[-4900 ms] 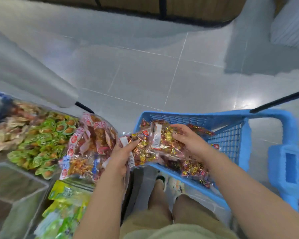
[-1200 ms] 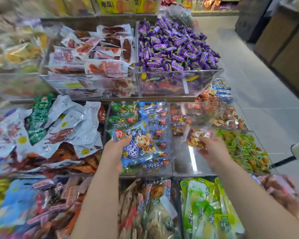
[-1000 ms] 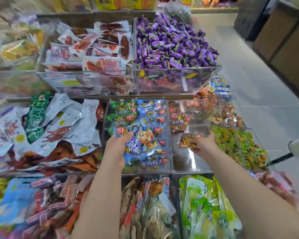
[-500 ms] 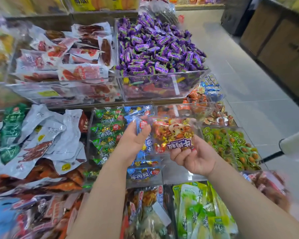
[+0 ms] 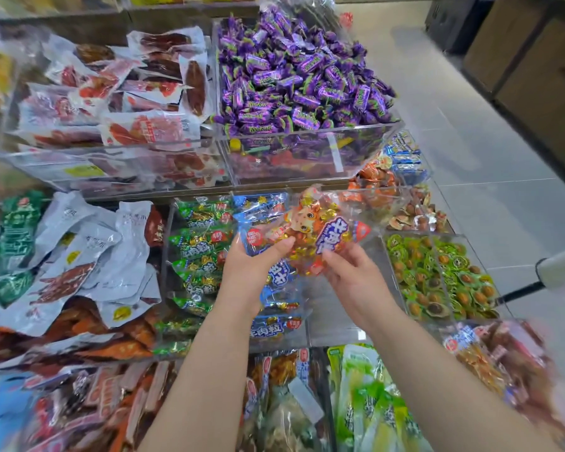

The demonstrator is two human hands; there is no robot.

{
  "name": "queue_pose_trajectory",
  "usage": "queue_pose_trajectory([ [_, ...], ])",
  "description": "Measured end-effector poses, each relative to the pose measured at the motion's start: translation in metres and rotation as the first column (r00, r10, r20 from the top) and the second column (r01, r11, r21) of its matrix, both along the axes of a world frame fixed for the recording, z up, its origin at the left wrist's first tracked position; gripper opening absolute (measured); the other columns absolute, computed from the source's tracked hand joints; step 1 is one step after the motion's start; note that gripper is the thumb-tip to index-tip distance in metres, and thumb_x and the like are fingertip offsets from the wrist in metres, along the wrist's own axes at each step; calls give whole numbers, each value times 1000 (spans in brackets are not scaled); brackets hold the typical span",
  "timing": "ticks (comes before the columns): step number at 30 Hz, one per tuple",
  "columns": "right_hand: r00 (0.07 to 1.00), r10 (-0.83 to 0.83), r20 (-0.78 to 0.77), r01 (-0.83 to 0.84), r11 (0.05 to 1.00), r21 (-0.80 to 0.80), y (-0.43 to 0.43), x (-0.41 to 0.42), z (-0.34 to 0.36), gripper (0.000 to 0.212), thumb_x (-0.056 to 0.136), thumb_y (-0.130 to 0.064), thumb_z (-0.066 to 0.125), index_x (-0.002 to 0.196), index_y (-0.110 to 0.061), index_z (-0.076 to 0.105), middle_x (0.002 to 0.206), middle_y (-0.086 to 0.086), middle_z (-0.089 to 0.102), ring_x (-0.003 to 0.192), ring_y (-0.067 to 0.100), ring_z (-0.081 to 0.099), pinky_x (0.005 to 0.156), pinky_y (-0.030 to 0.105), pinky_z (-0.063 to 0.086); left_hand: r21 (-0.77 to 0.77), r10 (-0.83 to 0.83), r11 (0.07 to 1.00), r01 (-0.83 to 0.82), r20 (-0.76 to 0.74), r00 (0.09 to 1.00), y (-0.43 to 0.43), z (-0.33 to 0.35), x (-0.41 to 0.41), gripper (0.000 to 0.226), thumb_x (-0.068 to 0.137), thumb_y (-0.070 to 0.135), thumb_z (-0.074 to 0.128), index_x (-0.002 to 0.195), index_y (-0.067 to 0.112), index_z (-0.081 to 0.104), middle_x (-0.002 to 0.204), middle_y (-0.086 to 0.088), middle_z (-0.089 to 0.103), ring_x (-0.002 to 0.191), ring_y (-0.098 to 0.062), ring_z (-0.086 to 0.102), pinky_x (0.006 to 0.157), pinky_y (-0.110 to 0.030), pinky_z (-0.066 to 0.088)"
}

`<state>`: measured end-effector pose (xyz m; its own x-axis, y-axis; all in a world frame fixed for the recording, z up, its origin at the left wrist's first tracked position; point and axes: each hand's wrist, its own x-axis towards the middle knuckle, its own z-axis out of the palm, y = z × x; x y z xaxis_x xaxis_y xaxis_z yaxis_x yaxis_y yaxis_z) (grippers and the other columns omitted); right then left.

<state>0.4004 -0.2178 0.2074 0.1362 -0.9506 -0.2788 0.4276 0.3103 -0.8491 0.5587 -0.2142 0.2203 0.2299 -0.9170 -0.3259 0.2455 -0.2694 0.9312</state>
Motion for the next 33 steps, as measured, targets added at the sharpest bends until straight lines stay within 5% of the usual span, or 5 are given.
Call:
queue_pose_trajectory([
  [3, 989, -110, 94, 111, 994, -5, -23, -31, 5, 18, 81, -6, 58, 96, -16, 62, 80, -3, 69, 65, 9, 62, 68, 28, 57, 52, 69, 996, -69, -7, 998, -3, -2, 13, 27, 79, 22, 77, 93, 43, 66, 83, 25, 71, 77, 14, 61, 68, -23, 41],
  [6, 891, -95, -445, 37, 990, -138, -51, -77, 8, 19, 89, -9, 60, 108, -10, 62, 84, -6, 69, 73, 5, 62, 73, 23, 53, 43, 144, 989, -143, -10, 990, -9, -4, 26, 33, 84, 15, 72, 113, 27, 60, 99, 14, 70, 89, 3, 64, 80, -21, 45],
  [16, -372, 133, -919, -677, 638, 366, -142, -34, -67, 31, 87, -25, 59, 117, -25, 65, 111, 5, 67, 103, 25, 61, 84, 31, 50, 110, 167, 982, -157, -96, 981, -26, -18, 30, 81, 79, 17, 76, 148, 12, 32, 146, -7, 45, 134, -25, 43, 114, -52, 28],
  [23, 50, -172, -984, -321, 930, -179, -127, -50, -132, 71, 68, -17, 80, 130, -9, 46, 129, 20, 41, 121, 35, 39, 102, 30, 30, 121, 186, 977, -175, -90, 978, -29, -21, 34, 74, 81, 19, 75, 145, 16, 38, 141, -4, 52, 131, -25, 47, 113, -54, 29],
  [33, 466, 122, -877, -24, 992, 125, -136, -30, -165, 82, 65, -29, 85, 131, -10, 40, 126, 12, 56, 116, 29, 55, 99, 41, 45, 187, 204, 964, -190, -55, 978, -31, -23, 37, 42, 84, 12, 70, 125, 14, 56, 117, -7, 69, 112, -25, 62, 105, -49, 41],
])
